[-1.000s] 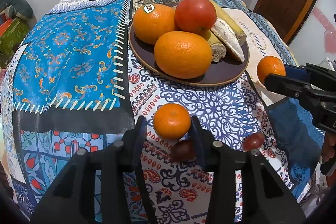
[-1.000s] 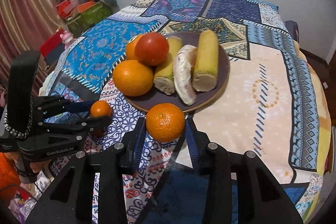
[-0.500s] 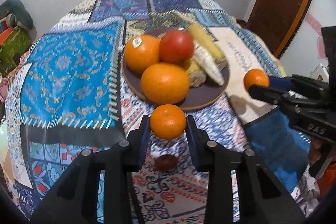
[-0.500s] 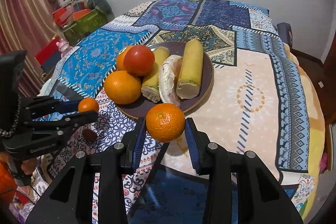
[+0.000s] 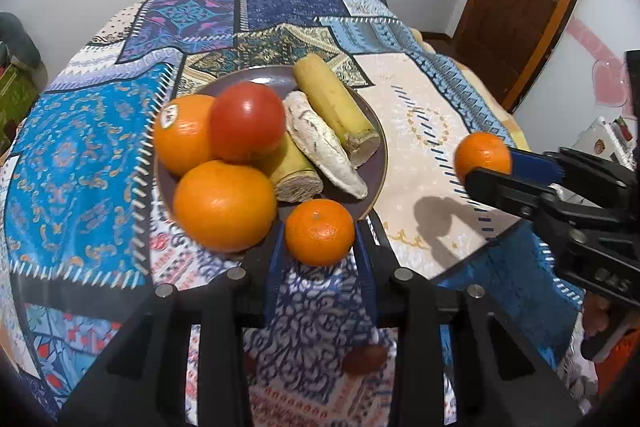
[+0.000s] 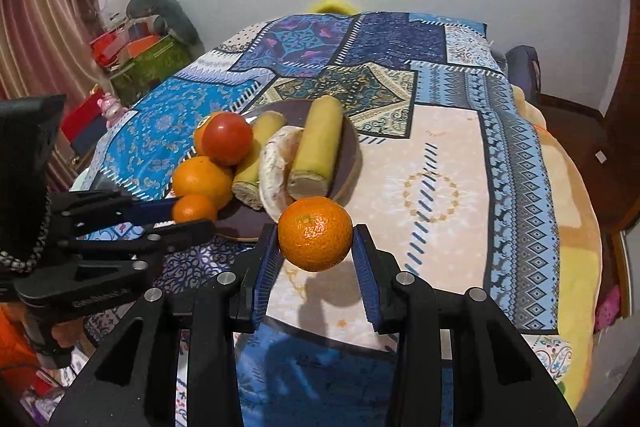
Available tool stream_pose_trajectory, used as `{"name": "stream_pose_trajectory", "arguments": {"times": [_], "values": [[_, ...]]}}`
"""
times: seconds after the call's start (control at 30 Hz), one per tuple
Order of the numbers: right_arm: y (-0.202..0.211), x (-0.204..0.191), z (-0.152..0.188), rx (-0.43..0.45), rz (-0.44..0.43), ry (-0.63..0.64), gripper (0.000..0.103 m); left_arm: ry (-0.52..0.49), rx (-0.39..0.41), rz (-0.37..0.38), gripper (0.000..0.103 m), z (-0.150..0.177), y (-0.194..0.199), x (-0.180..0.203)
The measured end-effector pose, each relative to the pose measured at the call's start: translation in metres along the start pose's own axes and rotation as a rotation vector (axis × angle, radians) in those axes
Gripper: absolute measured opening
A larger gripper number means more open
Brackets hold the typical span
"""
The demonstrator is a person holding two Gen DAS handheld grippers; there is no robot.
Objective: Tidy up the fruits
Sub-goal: 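Carry the tangerine with the left tool while the right tool carries its tangerine to the plate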
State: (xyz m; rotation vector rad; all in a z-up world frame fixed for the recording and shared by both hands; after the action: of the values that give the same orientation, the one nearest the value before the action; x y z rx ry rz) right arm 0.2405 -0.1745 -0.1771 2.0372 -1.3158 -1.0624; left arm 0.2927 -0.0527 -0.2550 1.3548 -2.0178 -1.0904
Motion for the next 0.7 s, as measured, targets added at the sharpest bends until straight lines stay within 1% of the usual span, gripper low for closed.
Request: {"name": "stream_pose_trajectory", "arguments": {"times": [0.1, 0.3, 0.37, 0.47, 0.6, 0.7], "values": [[0.001, 0.005, 0.0, 0.0, -0.005, -0.01, 0.035, 0.014, -0.021, 0.002, 0.034, -0.003, -0.014, 0.0], [-0.002, 0.01, 0.001, -0.007, -0.011, -0.013, 0.035, 0.011, -0.037, -0.021, 0.034, -0.005, -0.025, 0.002], [-0.004, 0.011, 0.0, -0.008, -0.014, -0.013, 0.035, 0.0, -0.035, -0.026, 0.034, -0.004, -0.025, 0.002], [-0.005, 0.01, -0.001, -0.009, -0.021, -0.014, 0.035, -0.002, -0.023, -0.036, 0.038, -0.005, -0.021, 0.0], [-0.008, 0.009, -0.002, -0.01, -0.02, -0.011, 0.035, 0.017, -0.005, -0.013, 0.039, -0.007, -0.015, -0.004], [-0.009, 0.007, -0.004, -0.01, -0.022, -0.006, 0.035, 0.017, 0.014, -0.019, 0.039, -0.007, -0.006, -0.004]]}}
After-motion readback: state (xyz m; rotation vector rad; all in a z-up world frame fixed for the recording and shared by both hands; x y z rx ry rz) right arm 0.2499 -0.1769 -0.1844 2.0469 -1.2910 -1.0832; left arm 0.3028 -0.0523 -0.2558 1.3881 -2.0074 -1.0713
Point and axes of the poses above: each gripper's, at about its wrist camera, not at the fingertips, and y roughly against the way its jaws point, x to its right, z to its underside, the point moved 4 cm from there along -y, roughly the way its jaws point, and after that the axes turned 15 degrees about -y, right-handed, at the moved point
